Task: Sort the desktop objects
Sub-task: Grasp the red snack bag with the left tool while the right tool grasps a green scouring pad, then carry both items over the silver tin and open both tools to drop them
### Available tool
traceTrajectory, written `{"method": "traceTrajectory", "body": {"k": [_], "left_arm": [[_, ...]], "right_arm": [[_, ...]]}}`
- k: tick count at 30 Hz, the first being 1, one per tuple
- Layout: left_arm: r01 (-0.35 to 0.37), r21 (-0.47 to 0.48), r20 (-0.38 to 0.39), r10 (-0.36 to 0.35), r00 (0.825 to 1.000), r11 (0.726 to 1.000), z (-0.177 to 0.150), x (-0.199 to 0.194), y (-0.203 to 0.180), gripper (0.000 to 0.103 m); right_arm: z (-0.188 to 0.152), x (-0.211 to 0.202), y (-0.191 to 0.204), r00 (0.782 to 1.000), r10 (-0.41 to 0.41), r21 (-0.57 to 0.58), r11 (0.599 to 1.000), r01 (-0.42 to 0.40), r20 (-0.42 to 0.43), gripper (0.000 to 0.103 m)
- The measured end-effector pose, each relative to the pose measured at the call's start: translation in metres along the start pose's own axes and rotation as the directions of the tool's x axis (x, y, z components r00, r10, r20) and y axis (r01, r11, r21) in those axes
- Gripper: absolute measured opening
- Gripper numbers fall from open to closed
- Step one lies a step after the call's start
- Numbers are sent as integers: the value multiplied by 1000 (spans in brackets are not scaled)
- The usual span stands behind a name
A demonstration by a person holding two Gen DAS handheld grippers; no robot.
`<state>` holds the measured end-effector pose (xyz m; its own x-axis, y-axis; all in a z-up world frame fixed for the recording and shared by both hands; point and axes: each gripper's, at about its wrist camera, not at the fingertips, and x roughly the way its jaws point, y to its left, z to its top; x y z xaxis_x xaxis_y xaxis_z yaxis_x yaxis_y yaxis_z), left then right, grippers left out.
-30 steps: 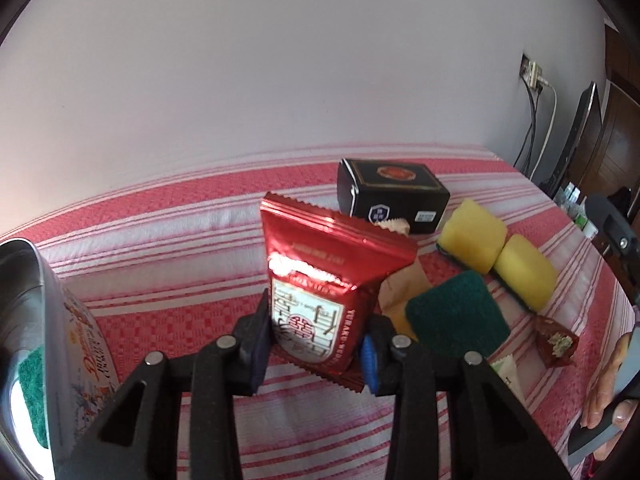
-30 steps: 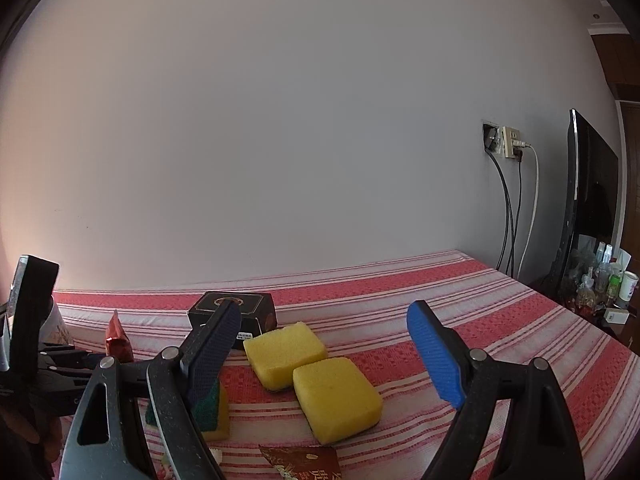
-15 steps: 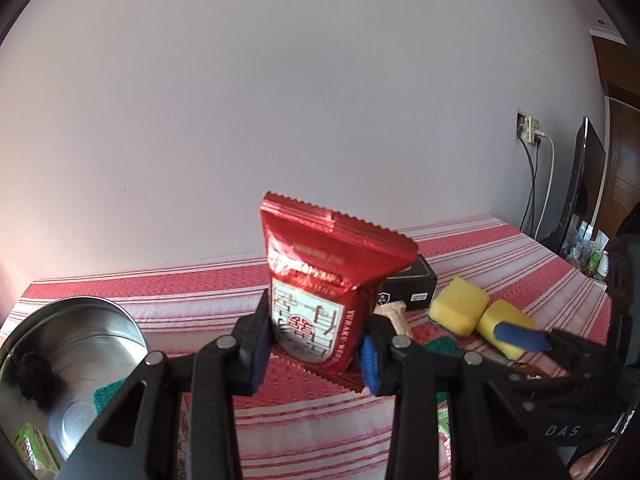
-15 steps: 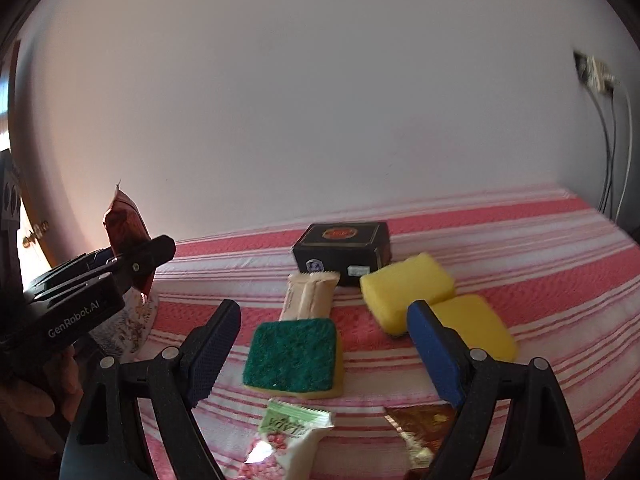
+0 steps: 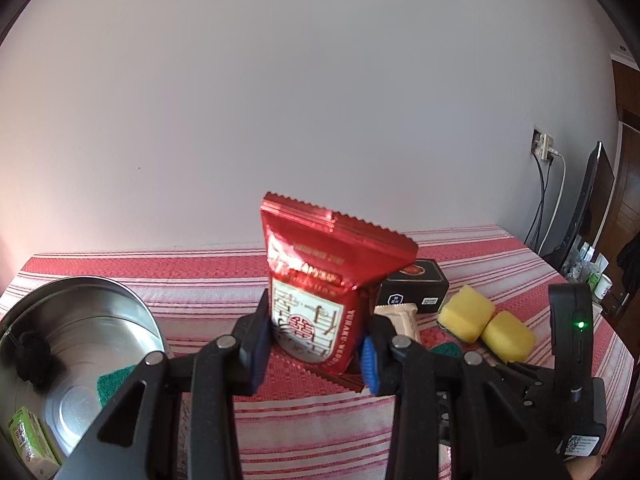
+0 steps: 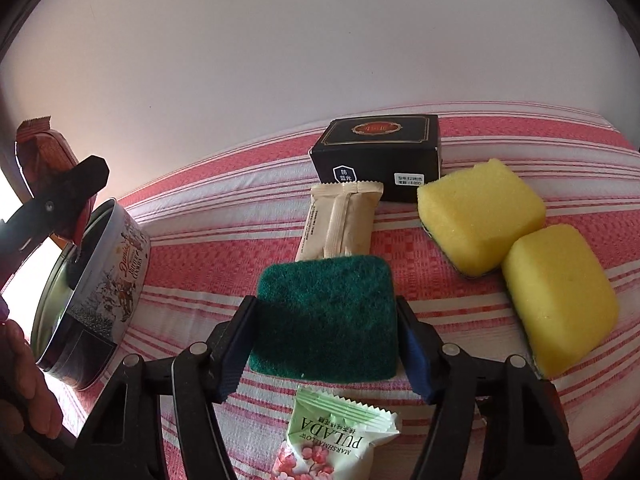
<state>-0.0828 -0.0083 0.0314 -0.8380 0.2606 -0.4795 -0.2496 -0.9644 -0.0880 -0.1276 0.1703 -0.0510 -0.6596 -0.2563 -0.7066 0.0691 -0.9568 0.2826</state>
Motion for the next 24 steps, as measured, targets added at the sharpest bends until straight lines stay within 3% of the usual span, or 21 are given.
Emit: {"method": "traceTrajectory", "body": {"k": [2, 5, 11, 14, 24], "left_arm": [[-1, 0, 6, 1, 1000, 1000, 0, -2, 0, 36], [-3, 2, 17, 3, 1000, 1000, 2, -5, -1, 36], [-19, -12, 26, 19, 999, 1000, 4, -7, 7, 36], [-30, -35, 33, 31, 999, 999, 6, -9, 17, 36], [-133, -86, 45, 137, 990, 987, 12, -23, 54, 36]], "right_arm": [[-2, -7, -3, 999, 25, 14, 1000, -25, 32, 66], [-5, -30, -5, 986, 49, 12, 999, -52, 158, 66], [-14, -67, 17, 920, -68, -51, 994, 95, 387, 66], [-16, -76, 25, 901, -97, -67, 988, 138, 422, 66], [-10, -73, 74, 880, -23, -115, 989, 88, 475, 66]]}}
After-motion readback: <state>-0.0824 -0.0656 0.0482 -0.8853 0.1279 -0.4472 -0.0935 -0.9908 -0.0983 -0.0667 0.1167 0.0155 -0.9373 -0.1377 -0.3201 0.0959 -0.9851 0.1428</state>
